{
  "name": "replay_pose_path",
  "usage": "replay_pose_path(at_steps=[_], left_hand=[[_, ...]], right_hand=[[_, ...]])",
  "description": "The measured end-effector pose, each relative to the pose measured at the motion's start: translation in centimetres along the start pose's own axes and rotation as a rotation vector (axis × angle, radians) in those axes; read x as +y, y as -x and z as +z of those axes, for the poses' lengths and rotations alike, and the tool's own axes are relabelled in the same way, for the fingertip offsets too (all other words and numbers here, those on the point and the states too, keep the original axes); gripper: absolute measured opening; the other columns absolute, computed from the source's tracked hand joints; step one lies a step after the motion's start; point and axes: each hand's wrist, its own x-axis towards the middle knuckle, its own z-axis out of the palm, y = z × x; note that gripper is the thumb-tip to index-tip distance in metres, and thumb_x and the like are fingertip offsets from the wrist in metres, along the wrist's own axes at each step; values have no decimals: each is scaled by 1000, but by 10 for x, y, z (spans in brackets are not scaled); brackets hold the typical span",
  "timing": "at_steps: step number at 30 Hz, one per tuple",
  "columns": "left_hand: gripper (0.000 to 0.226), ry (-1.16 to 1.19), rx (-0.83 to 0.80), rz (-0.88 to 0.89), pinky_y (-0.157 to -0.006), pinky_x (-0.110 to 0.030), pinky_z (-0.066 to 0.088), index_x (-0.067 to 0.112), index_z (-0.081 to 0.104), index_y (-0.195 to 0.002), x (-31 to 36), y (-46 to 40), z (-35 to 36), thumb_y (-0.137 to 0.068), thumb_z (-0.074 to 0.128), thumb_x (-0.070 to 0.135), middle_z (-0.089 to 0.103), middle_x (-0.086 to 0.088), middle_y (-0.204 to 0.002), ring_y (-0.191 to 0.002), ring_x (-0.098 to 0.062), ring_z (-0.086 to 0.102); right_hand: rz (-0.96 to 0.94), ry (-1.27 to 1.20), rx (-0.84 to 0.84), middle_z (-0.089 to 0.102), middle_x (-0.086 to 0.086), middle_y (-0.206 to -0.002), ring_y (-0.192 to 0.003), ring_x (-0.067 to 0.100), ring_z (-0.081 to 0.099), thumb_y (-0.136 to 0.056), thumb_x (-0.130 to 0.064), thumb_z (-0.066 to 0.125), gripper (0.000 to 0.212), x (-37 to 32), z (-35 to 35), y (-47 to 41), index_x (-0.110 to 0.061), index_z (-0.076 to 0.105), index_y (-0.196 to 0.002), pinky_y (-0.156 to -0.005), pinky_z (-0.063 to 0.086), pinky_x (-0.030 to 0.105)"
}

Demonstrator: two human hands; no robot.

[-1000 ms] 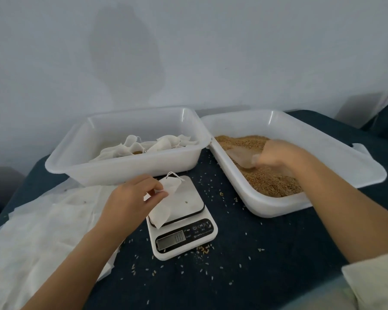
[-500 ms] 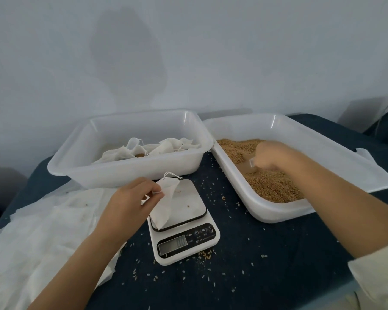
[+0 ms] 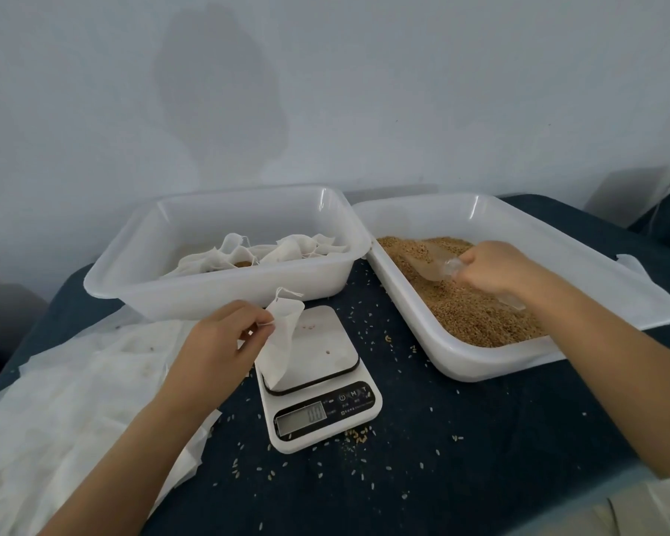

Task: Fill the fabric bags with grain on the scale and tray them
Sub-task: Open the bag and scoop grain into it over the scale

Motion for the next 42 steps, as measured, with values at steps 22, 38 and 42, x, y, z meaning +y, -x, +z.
replay_pose_path(at_steps=[22, 38, 42], left_hand=[[7, -6, 15, -29, -65, -9, 42, 10, 68, -86, -1, 2, -3, -84, 65, 5, 62, 5, -85, -73, -6, 56], [7, -83, -96, 9, -67, -7, 37, 20, 71, -86, -12, -10, -16, -84, 66, 16, 64, 16, -84, -78, -2, 55], [5, -95, -129, 29, -67, -9, 38, 19, 70, -85, -14, -13, -19, -85, 66, 17, 63, 12, -80, -78, -6, 55]], right_hand=[[-24, -39, 2, 68, 4, -78, -71, 20, 64, -92, -39, 56, 28, 15, 8, 8, -16, 71, -87, -61, 45, 29], [-557, -302, -78, 56, -42, -98, -92, -24, 54, -80, -39, 69, 38, -27, -25, 45, -59, 53, -108, -78, 37, 4], [-702, -263, -209, 60, -39, -112, -108, -14, 55, -78, -43, 66, 39, -42, -17, 56, -70, 54, -104, -92, 40, 18]])
